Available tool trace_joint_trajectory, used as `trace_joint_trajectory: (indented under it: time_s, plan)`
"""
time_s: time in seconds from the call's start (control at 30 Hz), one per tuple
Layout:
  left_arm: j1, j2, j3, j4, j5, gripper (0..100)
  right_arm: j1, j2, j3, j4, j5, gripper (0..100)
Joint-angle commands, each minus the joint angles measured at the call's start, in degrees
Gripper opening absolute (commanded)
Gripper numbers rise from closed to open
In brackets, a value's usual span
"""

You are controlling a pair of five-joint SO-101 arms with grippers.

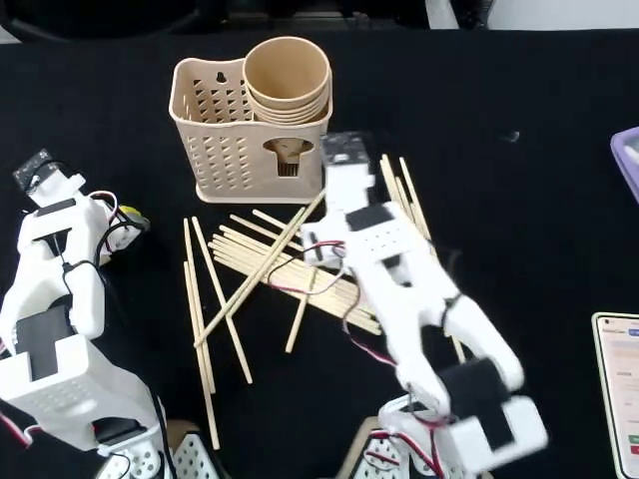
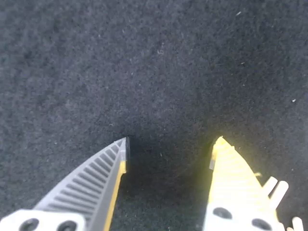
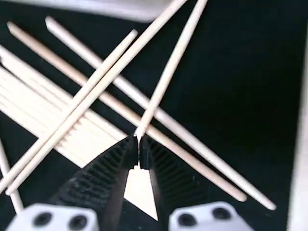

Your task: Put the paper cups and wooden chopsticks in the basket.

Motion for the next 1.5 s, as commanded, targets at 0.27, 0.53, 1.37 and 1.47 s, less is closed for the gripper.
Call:
trace_joint_trajectory:
  time_s: [0.27,0.53,1.37,1.47]
  plan:
    - [-1.4,0.3,-2.1,0.1,0.4,29,2.8,-2.6,-0.7,-0.3,1.2,1.5]
    - [-1.3,0.3,-2.1,0.1,0.4,29,11.7,-1.6,-5.1,9.8,16.5,11.9]
    - [-1.3,0.4,-2.1,0.1,0.4,29,27.1,18.1,-20.4,1.8,56.2,15.2]
    - [-1.3,0.4,-2.1,0.1,0.4,29,28.8,21.5,-26.2,6.2,59.8,15.2]
